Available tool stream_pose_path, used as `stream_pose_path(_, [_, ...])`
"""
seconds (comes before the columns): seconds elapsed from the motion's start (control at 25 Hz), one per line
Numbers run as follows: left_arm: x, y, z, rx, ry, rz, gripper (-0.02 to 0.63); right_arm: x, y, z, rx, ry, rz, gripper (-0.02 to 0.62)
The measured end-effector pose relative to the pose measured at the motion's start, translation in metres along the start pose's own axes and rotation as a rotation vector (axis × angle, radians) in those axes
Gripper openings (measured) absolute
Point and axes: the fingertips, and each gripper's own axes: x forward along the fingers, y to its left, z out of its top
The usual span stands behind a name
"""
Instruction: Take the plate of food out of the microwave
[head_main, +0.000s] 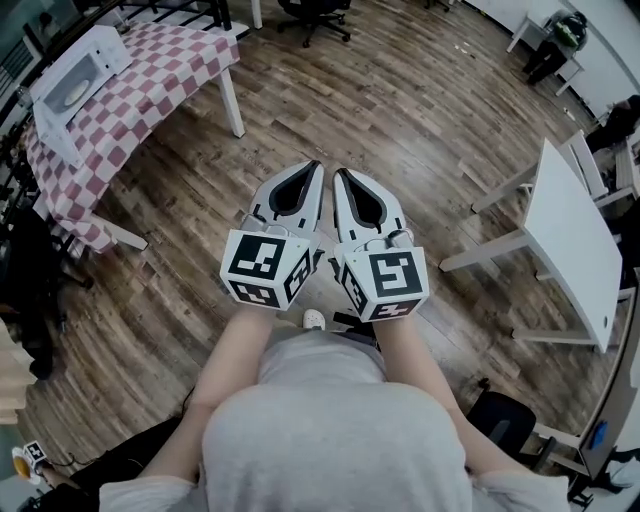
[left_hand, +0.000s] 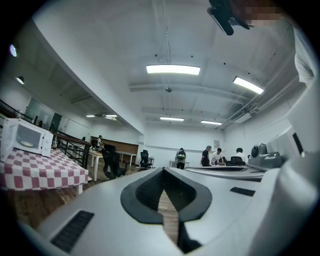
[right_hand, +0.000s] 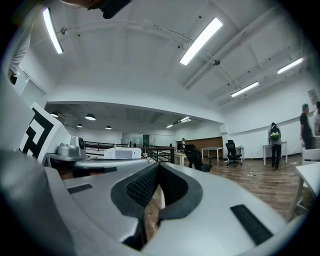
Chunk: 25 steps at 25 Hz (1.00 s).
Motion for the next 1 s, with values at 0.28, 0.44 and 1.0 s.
stream_pose_path(0.28, [-0.005,0.025,0.002,0.005,-0.011,0.087,0.003,0.024,0.013,0.000,0.003,-0.002,0.081,0.026])
stream_pose_path(0.44, [-0.007,0.040,0.002,0.005,-0.013,0.134,0.003,0.038,0.019,0.000,0.010,-0.005,0.125,0.026])
stream_pose_path(1.0, [-0.032,0.106,0.010,-0.021,-0.053,0.325,0.003,0.082,0.068,-0.010,0.003,0.019,0.312,0.026])
